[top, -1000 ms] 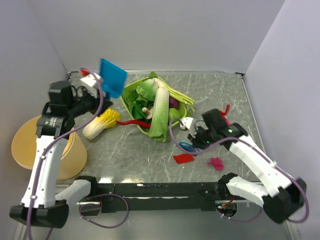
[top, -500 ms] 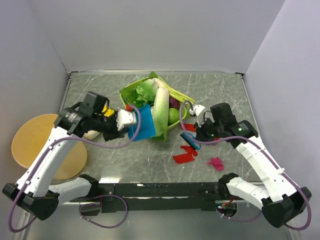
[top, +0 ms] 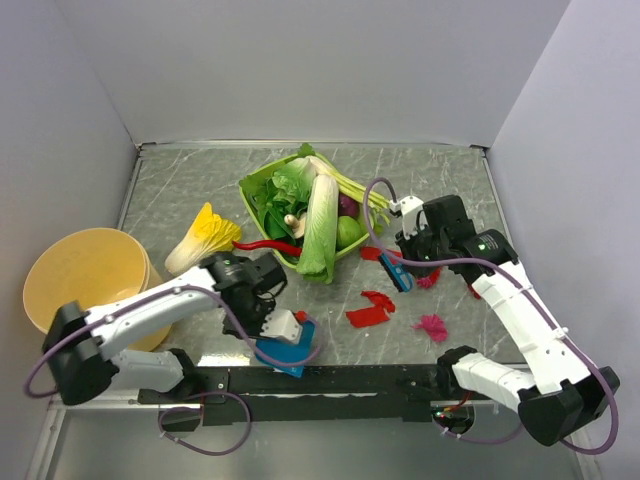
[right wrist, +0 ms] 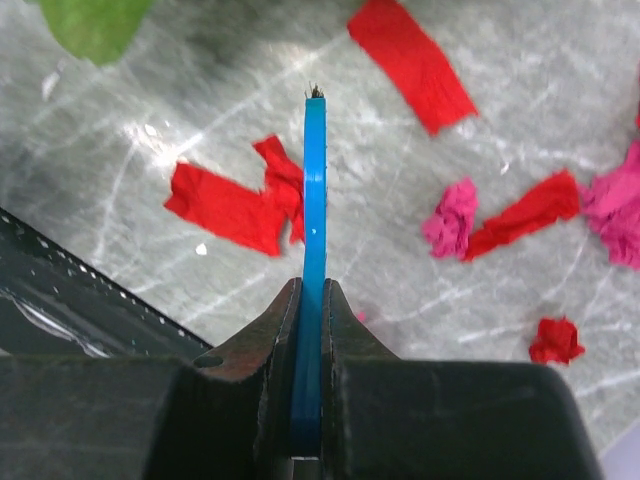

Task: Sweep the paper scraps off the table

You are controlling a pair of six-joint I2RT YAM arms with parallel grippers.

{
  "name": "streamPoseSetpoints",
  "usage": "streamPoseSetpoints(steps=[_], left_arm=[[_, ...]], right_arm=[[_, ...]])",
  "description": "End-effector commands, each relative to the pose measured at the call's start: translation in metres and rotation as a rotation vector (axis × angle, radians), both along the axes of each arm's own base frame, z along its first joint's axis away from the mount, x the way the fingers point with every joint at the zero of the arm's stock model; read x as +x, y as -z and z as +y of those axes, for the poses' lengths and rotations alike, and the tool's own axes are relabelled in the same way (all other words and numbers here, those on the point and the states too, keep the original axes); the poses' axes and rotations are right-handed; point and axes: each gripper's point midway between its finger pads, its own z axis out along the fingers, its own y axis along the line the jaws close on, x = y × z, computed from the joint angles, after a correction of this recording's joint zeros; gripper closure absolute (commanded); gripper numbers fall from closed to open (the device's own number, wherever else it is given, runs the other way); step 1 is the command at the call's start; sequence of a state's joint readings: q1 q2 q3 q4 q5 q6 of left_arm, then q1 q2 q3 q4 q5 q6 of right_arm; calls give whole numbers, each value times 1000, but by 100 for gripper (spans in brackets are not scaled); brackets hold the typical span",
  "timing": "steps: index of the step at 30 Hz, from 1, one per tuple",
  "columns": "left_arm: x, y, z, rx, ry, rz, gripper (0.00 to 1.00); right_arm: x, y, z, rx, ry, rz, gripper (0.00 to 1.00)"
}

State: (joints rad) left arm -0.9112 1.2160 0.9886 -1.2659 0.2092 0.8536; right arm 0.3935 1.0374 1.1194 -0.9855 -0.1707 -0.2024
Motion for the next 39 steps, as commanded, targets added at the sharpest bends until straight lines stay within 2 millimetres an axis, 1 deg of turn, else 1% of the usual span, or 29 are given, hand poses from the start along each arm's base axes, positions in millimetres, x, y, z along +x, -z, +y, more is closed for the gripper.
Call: streamPoseSetpoints(steps=[1,4,5,8,11,12,14,15,16,17,18,20,21,23,24,25,27,28,29,30,31,32,33,37,39], left_arm=[[21,20,-29,-1,-95,-74,99],[29,30,-46,-17,-134,-74,99],[37,33,-55,-36,-155,-99,99],[49,46,-63,6,-169,-119,99],[54,59,-70,57,-199,-116,98],[54,67,-69,86,-203,-107,94],[53,72,-72,95,-211,-99,86],[54,74,-76,79,-216,-99,79],[53,77,-79,64,-221,-92,75],[53,77,-82,45,-226,-89,70],[55,74,-90,-1,-233,-99,61],[51,76,-92,-27,-251,-83,55],[54,74,-96,-57,-259,-92,51],[53,74,-94,-77,-283,-75,47],[53,70,-93,-99,-289,-73,45],[52,73,-87,-94,-293,-63,45],[50,71,-82,-104,-291,-56,45],[50,73,-76,-100,-297,-55,45],[51,73,-73,-104,-302,-59,45],[52,73,-67,-106,-311,-64,45],[55,73,-66,-121,-317,-79,44],[56,74,-64,-123,-318,-88,44],[55,79,-58,-106,-319,-90,44],[55,87,-55,-97,-321,-91,46],[55,92,-54,-87,-321,-87,50]], right_arm=[[-3,1,-13,-55,37,22,100],[-4,3,-14,-53,47,19,100],[-4,2,-14,-44,47,13,100],[-3,-1,-12,-29,50,3,100],[-1,-4,-14,-27,59,-7,100],[-1,-4,-14,-30,58,-6,100],[0,-4,-16,-35,63,-11,100],[0,-5,-17,-36,64,-17,100],[-1,-4,-18,-38,67,-16,100],[-2,-2,-19,-40,71,-10,100],[-2,-1,-20,-40,72,-9,100],[-3,0,-21,-36,78,0,100],[-4,0,-22,-34,80,3,100],[-3,-2,-21,-24,84,7,100],[-4,-2,-21,-22,85,11,100],[-4,-3,-21,-22,86,11,100],[-4,-4,-21,-19,76,16,100],[-4,-5,-20,-18,70,14,100],[-3,-5,-20,-22,58,9,100],[-3,-6,-20,-25,53,5,100],[-3,-6,-21,-28,50,2,100],[-3,-6,-21,-33,44,0,100],[-3,-8,-21,-31,39,-3,100],[-1,-10,-23,-43,49,-6,100],[3,-10,-27,-66,65,-9,100]])
